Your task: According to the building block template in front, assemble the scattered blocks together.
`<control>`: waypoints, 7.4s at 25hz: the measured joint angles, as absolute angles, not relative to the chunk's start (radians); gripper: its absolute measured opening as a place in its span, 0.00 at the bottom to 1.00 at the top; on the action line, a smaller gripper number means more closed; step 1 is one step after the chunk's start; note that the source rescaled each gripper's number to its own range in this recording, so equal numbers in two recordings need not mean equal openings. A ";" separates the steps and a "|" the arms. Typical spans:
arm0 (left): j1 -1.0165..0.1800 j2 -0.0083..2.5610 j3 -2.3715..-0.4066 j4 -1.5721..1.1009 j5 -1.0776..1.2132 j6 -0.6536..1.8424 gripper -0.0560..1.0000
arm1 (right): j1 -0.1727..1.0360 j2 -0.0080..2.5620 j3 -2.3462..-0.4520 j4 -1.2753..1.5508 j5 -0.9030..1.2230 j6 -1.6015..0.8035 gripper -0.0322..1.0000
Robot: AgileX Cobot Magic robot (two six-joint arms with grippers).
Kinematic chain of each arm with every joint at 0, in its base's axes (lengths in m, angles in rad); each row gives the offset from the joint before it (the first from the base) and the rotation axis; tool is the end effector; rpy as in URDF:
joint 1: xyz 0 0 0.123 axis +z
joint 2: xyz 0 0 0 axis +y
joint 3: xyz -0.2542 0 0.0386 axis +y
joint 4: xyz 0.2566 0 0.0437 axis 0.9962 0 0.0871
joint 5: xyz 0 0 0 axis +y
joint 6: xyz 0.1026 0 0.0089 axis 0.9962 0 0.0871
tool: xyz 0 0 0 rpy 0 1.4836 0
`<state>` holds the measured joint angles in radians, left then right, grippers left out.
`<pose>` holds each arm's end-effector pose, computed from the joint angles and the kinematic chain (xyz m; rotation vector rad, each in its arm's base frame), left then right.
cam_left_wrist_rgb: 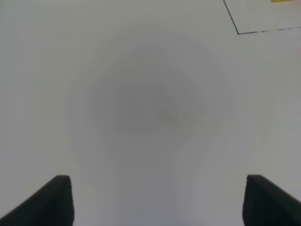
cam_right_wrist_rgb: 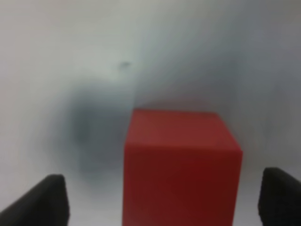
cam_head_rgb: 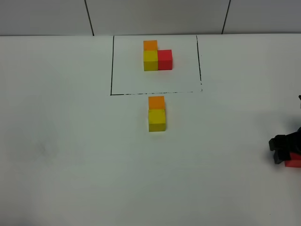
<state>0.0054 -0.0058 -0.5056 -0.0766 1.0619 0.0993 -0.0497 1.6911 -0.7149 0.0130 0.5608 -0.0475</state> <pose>0.0400 -0.0067 0.2779 0.0995 2.0294 -0.0256 0.2608 -0.0123 0.0804 0.0193 3.0203 0.0025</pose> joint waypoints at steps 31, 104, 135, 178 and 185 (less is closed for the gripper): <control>0.005 -0.006 -0.506 -0.077 1.062 0.101 0.78 | 0.486 2.198 -1.654 -0.145 1.113 -1.017 0.03; 0.005 -0.005 -0.506 -0.077 1.062 0.100 0.78 | 0.551 2.268 -1.699 0.059 0.986 -1.027 0.03; 0.005 -0.005 -0.506 -0.078 1.062 0.100 0.78 | 0.130 2.058 -1.642 0.152 1.096 -0.681 1.00; 0.005 -0.005 -0.506 -0.050 1.062 0.101 0.78 | -0.047 0.092 -0.507 0.151 1.081 -0.238 1.00; 0.005 -0.005 -0.506 -0.050 1.062 0.101 0.78 | -0.047 0.010 -0.505 0.161 1.079 -0.232 0.99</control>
<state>0.0054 -0.0049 -0.5056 -0.0499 1.0619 0.1009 -0.0469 0.0100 -0.5052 0.1611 1.0793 -0.2315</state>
